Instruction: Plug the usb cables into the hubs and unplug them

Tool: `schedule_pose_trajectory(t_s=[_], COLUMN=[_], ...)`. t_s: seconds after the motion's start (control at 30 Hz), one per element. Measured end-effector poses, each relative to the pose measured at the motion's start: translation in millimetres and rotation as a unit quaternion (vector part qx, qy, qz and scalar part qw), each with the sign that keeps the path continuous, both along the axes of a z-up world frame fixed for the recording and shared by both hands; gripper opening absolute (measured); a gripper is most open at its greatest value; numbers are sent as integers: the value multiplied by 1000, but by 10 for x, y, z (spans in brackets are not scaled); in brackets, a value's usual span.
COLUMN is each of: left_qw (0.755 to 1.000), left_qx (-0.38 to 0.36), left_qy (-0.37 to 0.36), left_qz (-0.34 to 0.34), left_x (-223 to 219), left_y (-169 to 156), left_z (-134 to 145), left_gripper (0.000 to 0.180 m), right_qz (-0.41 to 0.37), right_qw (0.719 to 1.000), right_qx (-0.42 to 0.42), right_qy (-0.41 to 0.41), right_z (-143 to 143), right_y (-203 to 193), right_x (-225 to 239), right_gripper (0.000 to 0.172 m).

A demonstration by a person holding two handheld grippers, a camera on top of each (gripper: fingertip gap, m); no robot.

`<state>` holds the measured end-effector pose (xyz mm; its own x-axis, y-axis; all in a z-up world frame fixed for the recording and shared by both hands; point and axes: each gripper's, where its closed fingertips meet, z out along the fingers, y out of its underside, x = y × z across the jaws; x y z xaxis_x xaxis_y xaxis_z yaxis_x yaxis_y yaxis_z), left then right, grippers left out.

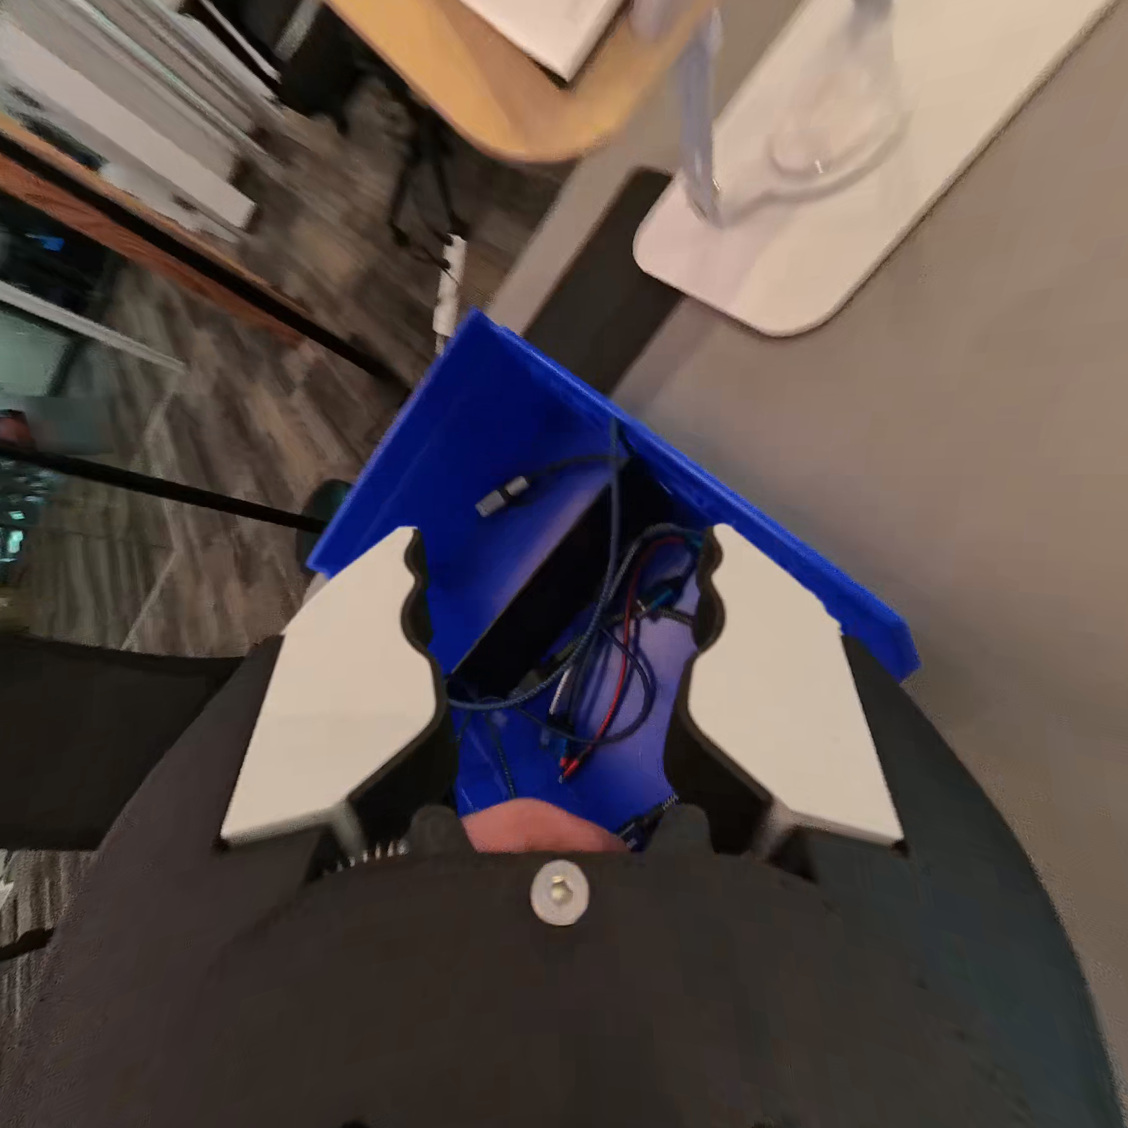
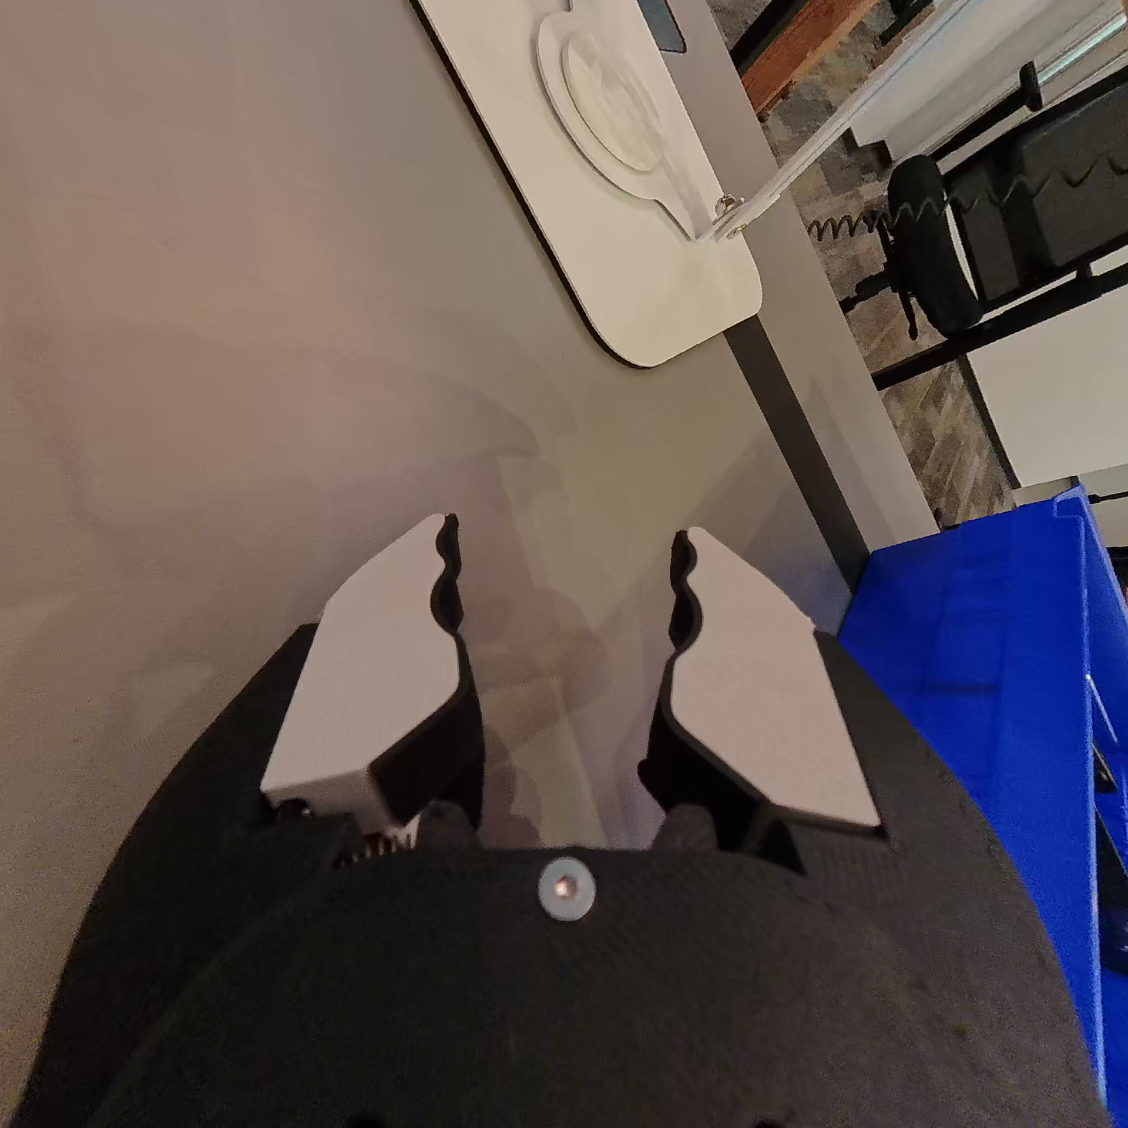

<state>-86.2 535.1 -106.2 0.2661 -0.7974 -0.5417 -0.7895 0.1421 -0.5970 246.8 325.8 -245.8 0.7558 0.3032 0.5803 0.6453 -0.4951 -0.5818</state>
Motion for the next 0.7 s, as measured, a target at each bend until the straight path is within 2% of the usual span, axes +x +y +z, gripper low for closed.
schedule_pose_trajectory(t_s=[0.13,0.23,0.3,0.33,0.43,0.53,0.7], left_qw=[995,989,989,989,989,993,996], left_qx=[-12,-12,-14,-18,-5,27,69], left_qy=[97,149,147,146,146,105,12], left_qz=[-3,9,16,15,19,36,64], left_x=[-109,-185,-190,-194,-239,-271,-402], left_y=[165,284,349,362,419,484,520], left_z=[-430,-681,-749,-769,-728,-467,156], left_gripper=[71,48,25,7,4,3,3], right_qz=[2,4,5,5,8,6,11], right_qw=[1000,1000,1000,1000,1000,1000,1000], right_qx=[-1,-1,-1,0,3,8,18], right_qy=[4,8,9,9,13,13,16], right_z=[-9,-13,-13,-13,-19,-27,-44], right_y=[5,8,8,7,5,9,29], right_x=[-1,-3,-1,0,1,22,15], right_gripper=[63,62,62,62,61,58,50])
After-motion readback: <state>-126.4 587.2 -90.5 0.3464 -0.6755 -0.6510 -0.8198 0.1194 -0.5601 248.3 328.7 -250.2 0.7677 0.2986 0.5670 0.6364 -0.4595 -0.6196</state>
